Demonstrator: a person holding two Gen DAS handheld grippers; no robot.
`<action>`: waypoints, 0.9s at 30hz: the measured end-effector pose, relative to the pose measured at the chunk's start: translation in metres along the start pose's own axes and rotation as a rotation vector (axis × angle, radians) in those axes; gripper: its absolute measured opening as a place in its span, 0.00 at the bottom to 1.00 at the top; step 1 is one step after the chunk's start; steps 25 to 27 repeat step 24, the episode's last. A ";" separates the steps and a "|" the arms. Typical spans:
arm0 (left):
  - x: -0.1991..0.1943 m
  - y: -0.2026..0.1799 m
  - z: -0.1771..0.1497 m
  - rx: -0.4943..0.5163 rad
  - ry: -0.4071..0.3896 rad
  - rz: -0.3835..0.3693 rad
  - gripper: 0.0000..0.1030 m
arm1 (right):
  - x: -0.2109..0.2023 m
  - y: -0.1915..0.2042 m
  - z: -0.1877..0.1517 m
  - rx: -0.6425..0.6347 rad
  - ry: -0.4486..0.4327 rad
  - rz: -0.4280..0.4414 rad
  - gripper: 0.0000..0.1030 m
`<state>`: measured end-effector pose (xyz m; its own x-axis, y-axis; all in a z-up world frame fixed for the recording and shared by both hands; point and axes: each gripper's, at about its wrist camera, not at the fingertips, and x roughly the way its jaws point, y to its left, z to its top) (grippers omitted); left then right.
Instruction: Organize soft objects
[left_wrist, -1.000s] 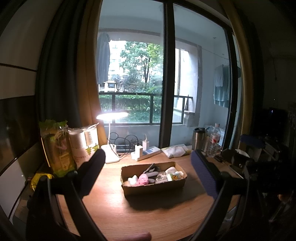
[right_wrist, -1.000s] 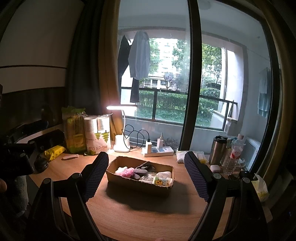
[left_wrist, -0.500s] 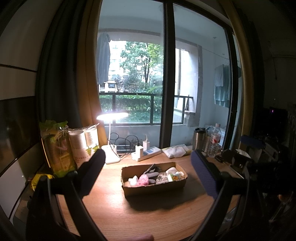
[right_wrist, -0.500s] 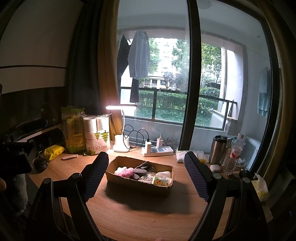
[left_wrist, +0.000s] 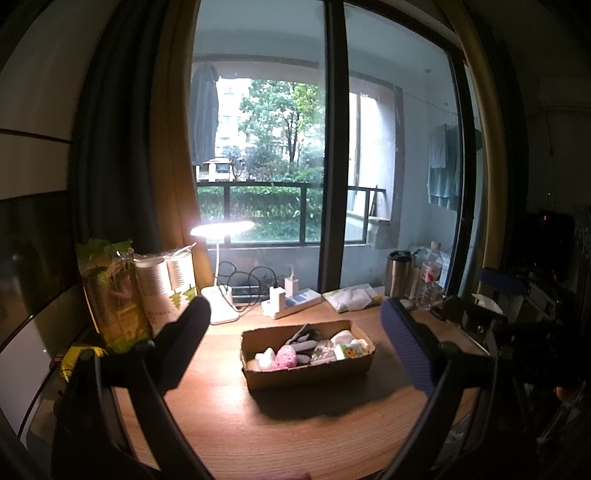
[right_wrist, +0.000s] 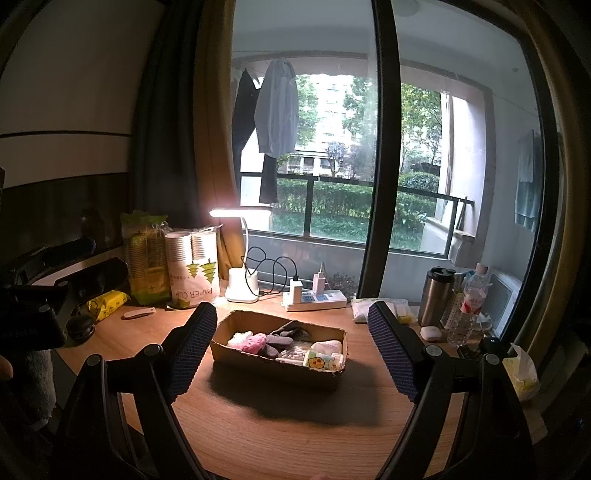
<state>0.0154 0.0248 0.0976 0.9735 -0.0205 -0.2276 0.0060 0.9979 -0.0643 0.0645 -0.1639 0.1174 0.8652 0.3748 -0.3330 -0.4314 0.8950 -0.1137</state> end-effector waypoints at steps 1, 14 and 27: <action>0.002 -0.002 0.000 0.000 0.002 0.000 0.92 | 0.000 0.000 0.000 -0.001 0.000 0.000 0.84; 0.004 -0.004 0.000 -0.001 0.004 0.000 0.92 | 0.004 0.000 -0.001 -0.001 0.009 0.000 0.84; 0.024 -0.005 -0.005 -0.019 0.033 -0.010 0.92 | 0.019 -0.002 -0.009 0.003 0.036 0.002 0.84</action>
